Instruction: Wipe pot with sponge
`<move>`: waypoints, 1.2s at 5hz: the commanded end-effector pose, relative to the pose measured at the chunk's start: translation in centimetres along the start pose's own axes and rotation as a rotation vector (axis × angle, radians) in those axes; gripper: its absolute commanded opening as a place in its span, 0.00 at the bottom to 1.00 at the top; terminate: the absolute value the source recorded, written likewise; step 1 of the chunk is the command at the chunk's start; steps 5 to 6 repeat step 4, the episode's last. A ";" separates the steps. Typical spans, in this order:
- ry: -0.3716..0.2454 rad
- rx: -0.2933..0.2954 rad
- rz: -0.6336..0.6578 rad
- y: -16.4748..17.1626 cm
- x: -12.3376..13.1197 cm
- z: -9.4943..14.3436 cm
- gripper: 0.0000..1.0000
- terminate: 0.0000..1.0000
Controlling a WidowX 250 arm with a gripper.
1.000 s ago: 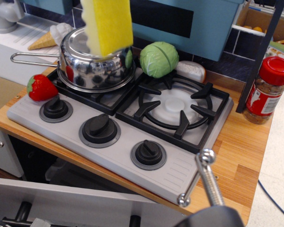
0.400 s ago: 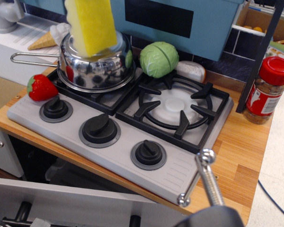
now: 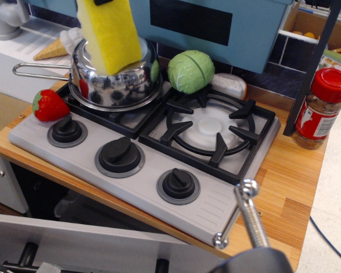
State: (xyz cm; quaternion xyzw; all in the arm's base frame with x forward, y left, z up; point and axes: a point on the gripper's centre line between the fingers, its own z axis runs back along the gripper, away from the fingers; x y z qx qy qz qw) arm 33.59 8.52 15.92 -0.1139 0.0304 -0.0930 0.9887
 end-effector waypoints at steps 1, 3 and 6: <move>-0.151 0.151 0.062 4.1 0.3 2.9 0.00 0.00; -0.205 0.235 0.098 6.6 -0.8 4.9 0.00 0.00; -0.227 0.277 0.115 7.0 -1.1 5.0 0.00 1.00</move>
